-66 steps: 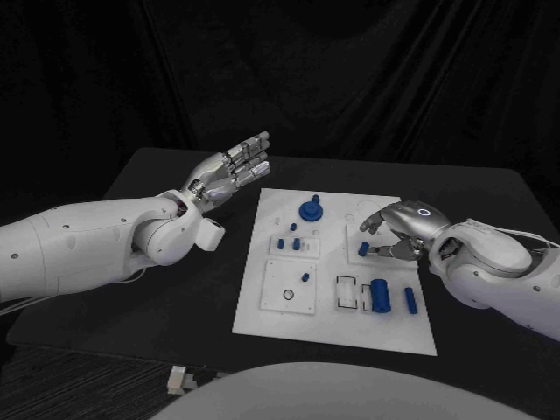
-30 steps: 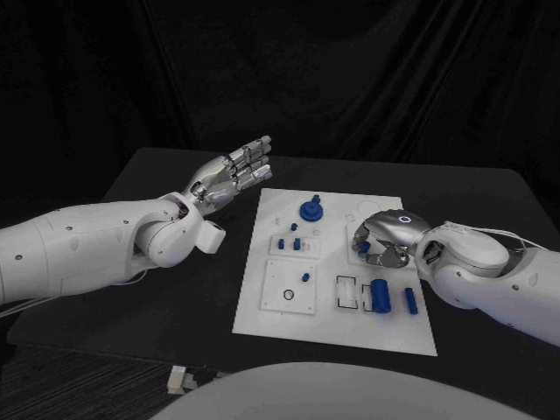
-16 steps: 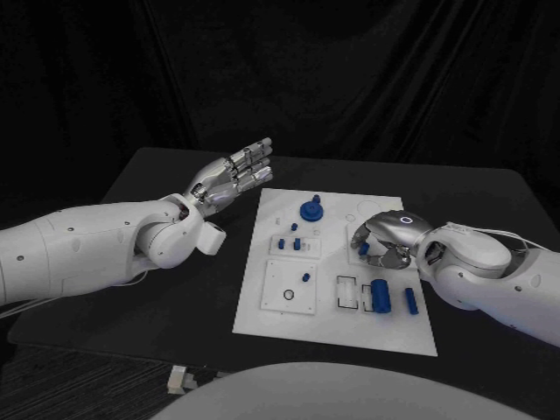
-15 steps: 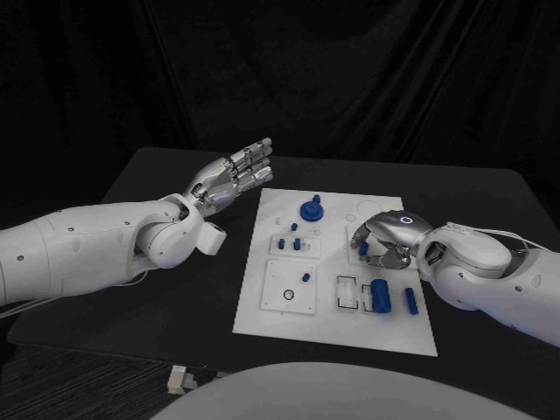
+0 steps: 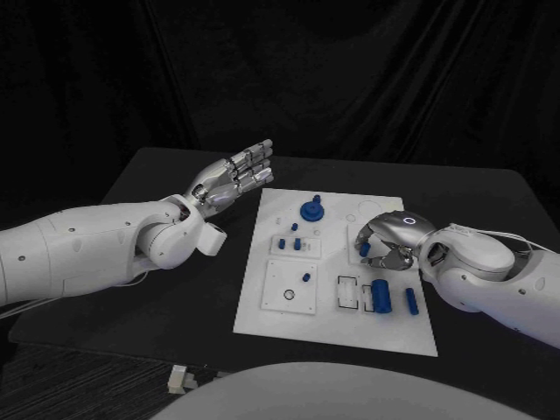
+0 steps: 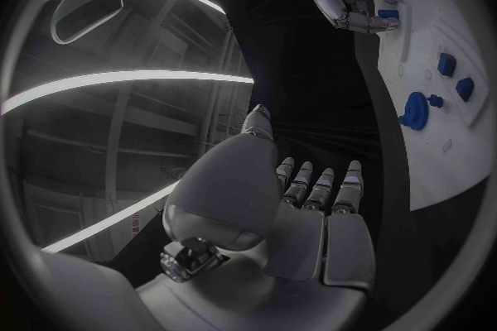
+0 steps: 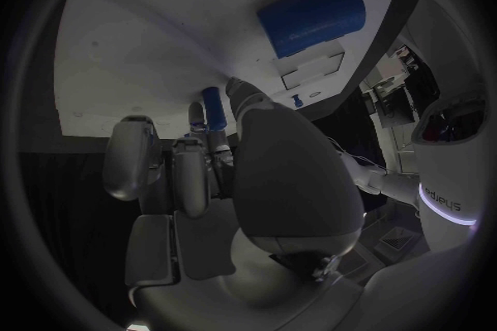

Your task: Assemble the parts on the task board

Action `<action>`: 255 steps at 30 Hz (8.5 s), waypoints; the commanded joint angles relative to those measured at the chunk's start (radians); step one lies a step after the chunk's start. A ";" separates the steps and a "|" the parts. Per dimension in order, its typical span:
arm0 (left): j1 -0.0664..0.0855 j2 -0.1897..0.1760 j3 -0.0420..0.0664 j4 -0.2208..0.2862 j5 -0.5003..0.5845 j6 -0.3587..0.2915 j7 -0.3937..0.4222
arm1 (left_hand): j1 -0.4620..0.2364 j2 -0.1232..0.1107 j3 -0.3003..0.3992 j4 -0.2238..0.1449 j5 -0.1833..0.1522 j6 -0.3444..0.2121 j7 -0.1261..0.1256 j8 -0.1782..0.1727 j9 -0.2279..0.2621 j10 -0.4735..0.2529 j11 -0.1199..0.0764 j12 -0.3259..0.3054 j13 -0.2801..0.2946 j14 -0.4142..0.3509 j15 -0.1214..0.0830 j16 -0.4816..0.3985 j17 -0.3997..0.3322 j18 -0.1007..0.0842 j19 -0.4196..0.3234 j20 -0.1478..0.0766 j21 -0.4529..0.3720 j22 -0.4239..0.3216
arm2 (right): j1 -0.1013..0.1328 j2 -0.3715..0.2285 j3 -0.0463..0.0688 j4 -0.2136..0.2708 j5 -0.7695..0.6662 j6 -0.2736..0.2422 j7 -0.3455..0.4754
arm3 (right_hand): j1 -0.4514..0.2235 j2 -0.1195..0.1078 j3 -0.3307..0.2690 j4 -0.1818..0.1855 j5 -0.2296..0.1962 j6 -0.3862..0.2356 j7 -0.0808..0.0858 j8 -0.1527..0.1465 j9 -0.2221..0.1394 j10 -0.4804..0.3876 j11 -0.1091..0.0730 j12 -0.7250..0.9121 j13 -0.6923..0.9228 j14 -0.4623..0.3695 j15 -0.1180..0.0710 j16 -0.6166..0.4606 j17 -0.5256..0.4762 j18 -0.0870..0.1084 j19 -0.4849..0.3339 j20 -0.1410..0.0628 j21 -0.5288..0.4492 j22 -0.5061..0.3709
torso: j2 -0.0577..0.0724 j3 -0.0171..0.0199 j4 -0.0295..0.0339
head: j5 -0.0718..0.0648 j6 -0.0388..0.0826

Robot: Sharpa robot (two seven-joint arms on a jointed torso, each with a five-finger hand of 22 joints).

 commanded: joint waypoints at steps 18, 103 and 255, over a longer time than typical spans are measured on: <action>-0.005 0.008 0.001 -0.005 0.006 0.024 0.000 | 0.008 0.002 0.004 0.001 0.003 0.005 0.017 0.004 0.002 0.001 0.003 0.007 0.001 0.000 0.007 0.008 0.002 0.018 0.013 0.000 0.005 0.004 | -0.002 -0.009 0.000 0.009 -0.020 -0.085 -0.027 | 0.032 0.013 0.078 -0.045 0.237 0.081 0.017 0.062 0.054 0.112 -0.023 0.078 0.032 0.049 0.001 0.003 0.055 -0.006 0.003 0.001 0.014 0.168 | 0.000 -0.0002 0.0000 | 0.003 0.000; -0.021 -0.002 0.001 -0.014 0.006 0.041 -0.012 | 0.018 0.014 0.009 -0.001 0.015 0.008 0.024 0.005 0.002 0.002 0.010 0.008 0.002 0.000 0.009 0.009 0.002 0.016 0.014 0.001 0.006 0.001 | -0.009 0.212 0.001 0.216 -0.231 0.162 -0.086 | 0.022 0.019 0.124 -0.103 0.211 0.081 0.026 0.052 0.084 0.168 -0.025 0.053 0.037 0.038 0.000 -0.014 0.025 0.001 -0.016 -0.001 -0.013 0.159 | 0.000 -0.0007 0.0000 | 0.109 0.000; -0.041 0.013 0.001 -0.031 0.006 0.076 -0.033 | 0.041 0.024 0.012 -0.008 0.027 0.018 0.050 0.007 0.004 0.001 0.008 0.008 0.001 0.006 0.017 0.020 0.005 0.016 0.026 0.002 0.014 0.015 | -0.137 0.173 0.001 0.239 -0.487 0.096 -0.067 | 0.025 0.022 -0.023 -0.094 -0.085 0.017 -0.034 -0.028 -0.031 -0.214 -0.032 1.005 0.793 -0.185 0.014 -0.067 -0.210 0.056 -0.238 0.021 -0.353 0.089 | 0.000 -0.0008 0.0008 | 0.099 0.000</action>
